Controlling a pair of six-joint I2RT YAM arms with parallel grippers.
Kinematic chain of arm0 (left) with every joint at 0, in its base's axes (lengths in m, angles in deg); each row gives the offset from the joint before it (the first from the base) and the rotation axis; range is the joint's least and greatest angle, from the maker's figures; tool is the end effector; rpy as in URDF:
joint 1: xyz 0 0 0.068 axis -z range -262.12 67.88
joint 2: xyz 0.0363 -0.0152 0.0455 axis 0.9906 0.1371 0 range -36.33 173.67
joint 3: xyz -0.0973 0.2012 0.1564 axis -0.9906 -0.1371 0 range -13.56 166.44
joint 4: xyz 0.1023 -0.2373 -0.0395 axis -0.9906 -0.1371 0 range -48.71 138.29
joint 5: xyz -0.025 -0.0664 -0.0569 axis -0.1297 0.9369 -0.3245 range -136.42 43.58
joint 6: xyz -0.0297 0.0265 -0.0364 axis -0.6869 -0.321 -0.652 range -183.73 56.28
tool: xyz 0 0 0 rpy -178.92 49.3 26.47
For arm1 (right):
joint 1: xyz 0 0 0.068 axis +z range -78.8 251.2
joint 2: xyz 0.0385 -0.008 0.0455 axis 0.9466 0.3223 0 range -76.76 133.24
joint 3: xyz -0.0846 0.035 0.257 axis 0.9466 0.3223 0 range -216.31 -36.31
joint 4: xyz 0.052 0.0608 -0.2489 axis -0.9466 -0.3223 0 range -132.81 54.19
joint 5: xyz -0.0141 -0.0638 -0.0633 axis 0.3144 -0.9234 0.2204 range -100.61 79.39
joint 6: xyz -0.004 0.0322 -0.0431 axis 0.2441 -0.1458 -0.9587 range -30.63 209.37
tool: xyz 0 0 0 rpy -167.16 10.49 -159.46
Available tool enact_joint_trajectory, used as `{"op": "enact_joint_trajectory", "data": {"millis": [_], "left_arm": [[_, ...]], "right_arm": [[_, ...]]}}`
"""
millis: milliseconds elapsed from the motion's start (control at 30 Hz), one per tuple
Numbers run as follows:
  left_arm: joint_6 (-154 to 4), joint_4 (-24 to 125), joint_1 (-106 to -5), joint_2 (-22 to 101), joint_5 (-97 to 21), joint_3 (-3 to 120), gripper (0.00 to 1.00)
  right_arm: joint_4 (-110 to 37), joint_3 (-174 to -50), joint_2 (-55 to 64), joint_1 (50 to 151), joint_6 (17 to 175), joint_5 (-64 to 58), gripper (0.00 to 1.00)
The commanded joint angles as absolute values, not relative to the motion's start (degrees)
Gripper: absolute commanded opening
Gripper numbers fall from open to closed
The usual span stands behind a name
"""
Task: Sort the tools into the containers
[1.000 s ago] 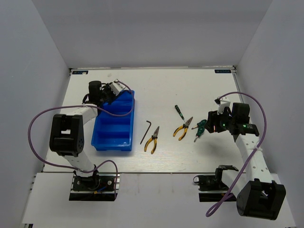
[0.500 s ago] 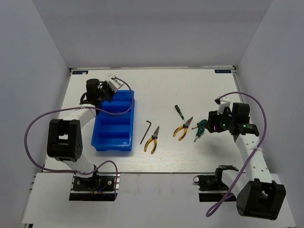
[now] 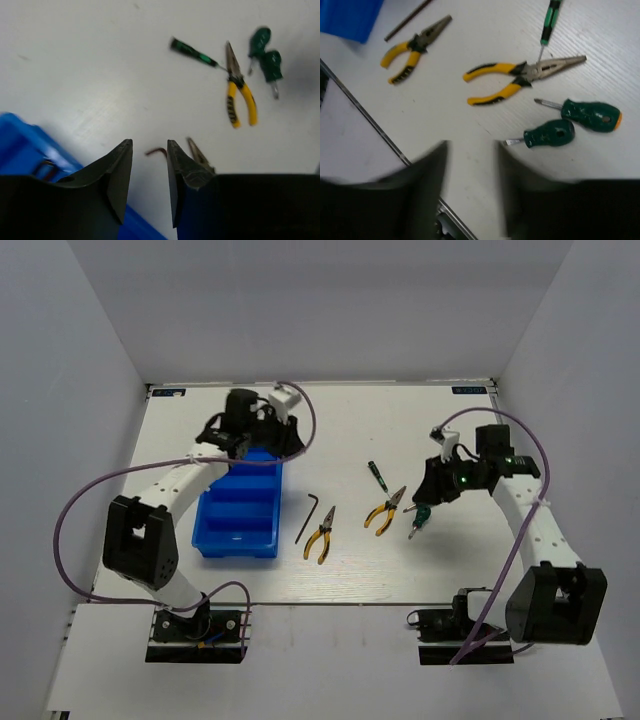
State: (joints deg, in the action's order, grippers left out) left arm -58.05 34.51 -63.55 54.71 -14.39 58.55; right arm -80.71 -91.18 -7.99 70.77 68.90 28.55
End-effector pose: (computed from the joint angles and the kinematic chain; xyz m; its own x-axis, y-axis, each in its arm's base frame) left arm 0.3388 -0.1337 0.2983 -0.4412 0.2366 -0.8657 0.7403 0.6412 -0.2020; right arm 0.2295 0.0208 0.2720 -0.6890 -0.2659 -0.6742 -0.6000 0.7310 0.3249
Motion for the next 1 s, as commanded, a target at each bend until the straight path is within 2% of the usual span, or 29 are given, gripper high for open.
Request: {"op": "enact_joint_trajectory", "data": {"millis": [0, 33, 133, 167, 200, 267, 300, 333, 367, 400, 433, 467, 500, 533, 567, 600, 633, 667, 733, 800, 867, 900, 933, 967], "left_arm": [[-64.4, 23.8, -57.5, 52.0, -19.7, 56.0, 0.45], [-65.0, 21.3, -55.1, 52.6, -21.7, 56.0, 0.46], [-66.9, 19.3, -50.6, 52.3, -27.3, 55.4, 0.46], [-67.7, 19.3, -50.0, 51.2, -28.7, 54.0, 0.46], [-68.5, 20.1, -49.9, 49.9, -29.5, 53.0, 0.48], [-70.6, 21.5, -49.4, 46.5, -30.3, 50.3, 0.49], [-70.6, 22.6, -49.4, 42.5, -30.3, 49.6, 0.52], [-71.2, 23.5, -49.4, 40.0, -30.8, 48.4, 0.54], [-71.7, 24.3, -49.4, 37.5, -31.6, 47.9, 0.54], [-71.7, 25.4, -49.4, 35.0, -34.8, 47.9, 0.54], [-71.7, 25.4, -49.4, 29.6, -39.3, 46.7, 0.47], [-74.0, 26.0, -49.4, 27.0, -44.3, 46.1, 0.36], [-75.6, 25.5, -49.4, 24.5, -54.1, 45.4, 0.21], [-77.2, 24.4, -49.4, 21.2, -58.5, 45.4, 0.11], [-77.8, 23.1, -49.4, 20.4, -61.4, 45.4, 0.11], [-78.6, 19.8, -49.4, 20.4, -64.8, 46.9, 0.15], [-78.6, 18.6, -49.4, 20.4, -65.6, 47.4, 0.26], [-79.2, 17.8, -49.4, 20.4, -65.6, 47.4, 0.38], [-79.7, 17.1, -49.4, 20.4, -65.6, 47.4, 0.62], [-80.3, 16.6, -49.4, 19.7, -67.4, 47.4, 0.69], [-80.9, 17.1, -49.4, 17.6, -68.7, 46.1, 0.81], [-80.9, 17.9, -49.4, 15.1, -68.7, 45.5, 0.82], [-80.2, 20.7, -49.4, 13.6, -68.1, 44.5, 0.91], [-79.3, 22.4, -49.4, 12.1, -66.9, 42.4, 0.92]], "right_arm": [[-82.7, -99.9, -4.3, 74.1, 70.5, 29.2, 0.01], [-79.9, -101.8, -3.7, 76.5, 76.0, 21.3, 0.00], [-80.5, -108.8, 1.8, 79.4, 80.7, 12.8, 0.02], [-81.7, -113.0, 4.9, 80.9, 80.7, 12.7, 0.18], [-84.6, -114.7, 7.7, 82.4, 80.6, 12.8, 0.40], [-85.6, -119.4, 10.5, 84.5, 78.7, 16.7, 0.75], [-86.6, -120.1, 12.1, 87.7, 76.7, 19.2, 0.88], [-87.6, -120.8, 13.1, 88.6, 74.5, 22.8, 0.90], [-87.8, -120.6, 13.8, 91.1, 66.4, 34.0, 0.90], [-88.4, -120.5, 15.4, 92.0, 63.6, 36.0, 0.86], [-88.8, -120.2, 16.0, 93.2, 53.1, 37.5, 0.73], [-88.6, -120.1, 16.6, 96.7, 50.8, 35.2, 0.61], [-87.8, -120.3, 19.1, 97.8, 48.3, 33.6, 0.48], [-88.3, -120.8, 20.2, 99.8, 45.8, 31.9, 0.26], [-89.0, -123.6, 21.4, 100.2, 36.1, 31.3, 0.17], [-91.6, -127.5, 25.9, 100.7, 25.1, 31.2, 0.09], [-96.8, -127.5, 27.9, 101.3, 24.9, 31.4, 0.09], [-103.1, -136.2, 31.7, 101.5, 17.5, 31.7, 0.09], [-110.6, -141.7, 36.8, 102.2, 6.3, 33.2, 0.14], [-113.8, -146.2, 39.4, 102.7, -7.0, 32.1, 0.30], [-110.5, -144.2, 39.1, 103.6, -11.6, 30.7, 0.36], [-109.8, -142.1, 38.6, 104.1, -18.8, 28.3, 0.36], [-109.8, -140.5, 38.1, 104.5, -21.3, 27.9, 0.36], [-110.9, -139.9, 38.3, 104.9, -23.9, 26.9, 0.36]]}}
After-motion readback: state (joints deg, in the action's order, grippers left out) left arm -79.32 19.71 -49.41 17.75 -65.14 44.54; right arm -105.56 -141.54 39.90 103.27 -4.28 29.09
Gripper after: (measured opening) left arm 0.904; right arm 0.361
